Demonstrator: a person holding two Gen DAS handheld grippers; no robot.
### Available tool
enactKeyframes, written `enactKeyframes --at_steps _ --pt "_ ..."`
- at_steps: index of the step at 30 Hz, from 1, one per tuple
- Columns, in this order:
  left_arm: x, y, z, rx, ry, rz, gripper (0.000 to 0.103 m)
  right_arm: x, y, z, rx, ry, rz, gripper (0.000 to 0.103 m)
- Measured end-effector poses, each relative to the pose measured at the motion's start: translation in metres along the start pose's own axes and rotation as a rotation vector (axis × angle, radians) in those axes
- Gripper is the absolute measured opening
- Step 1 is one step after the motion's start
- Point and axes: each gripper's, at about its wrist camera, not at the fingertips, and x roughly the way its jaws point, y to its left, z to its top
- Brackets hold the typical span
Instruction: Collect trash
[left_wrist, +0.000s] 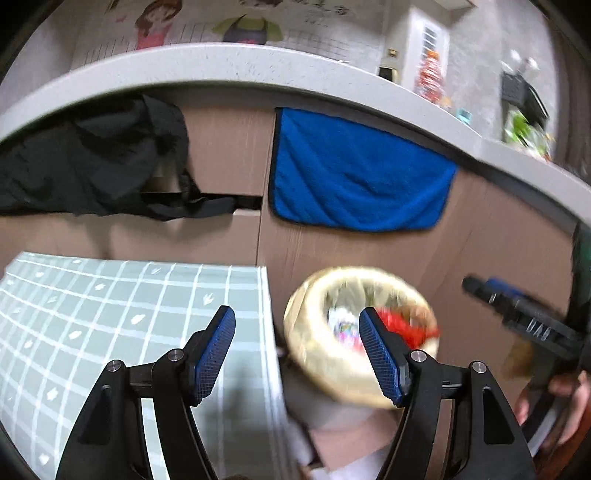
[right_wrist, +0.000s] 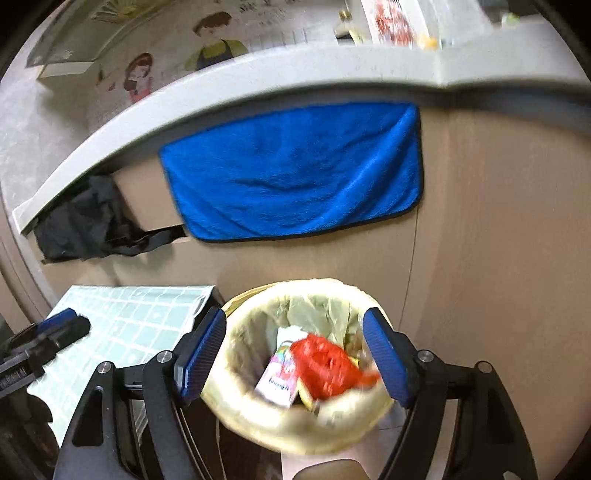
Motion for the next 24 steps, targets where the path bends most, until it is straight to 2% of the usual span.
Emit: enactKeyframes --at_steps 4,7,9,11,18,24 --pt "-0.055 -0.007 -0.036 0.054 -0.006 0.034 0.070 -0.063 0.032 -0.035 -0.053 -0.032 0.043 0.074" --pt "-0.106 -0.016 -0.060 0.089 -0.059 0.105 0.070 -0.102 0.059 -0.064 -0.082 -0.049 0.081 0.074" --pt "-0.129 -0.020 -0.072 0.096 -0.083 0.113 0.070 -0.121 0.073 -0.080 -0.097 -0.059 0.100 0.074" --pt "-0.151 -0.023 -0.086 0.102 -0.097 0.127 0.070 -0.136 0.088 -0.096 -0.132 -0.074 0.082 0.074" --pt "-0.191 -0.023 -0.117 0.134 -0.121 0.283 0.070 -0.169 0.113 -0.129 -0.133 -0.116 0.005 0.074" --pt "-0.203 -0.009 -0.129 0.084 -0.090 0.290 0.070 -0.175 0.113 -0.143 -0.079 -0.098 0.027 0.074"
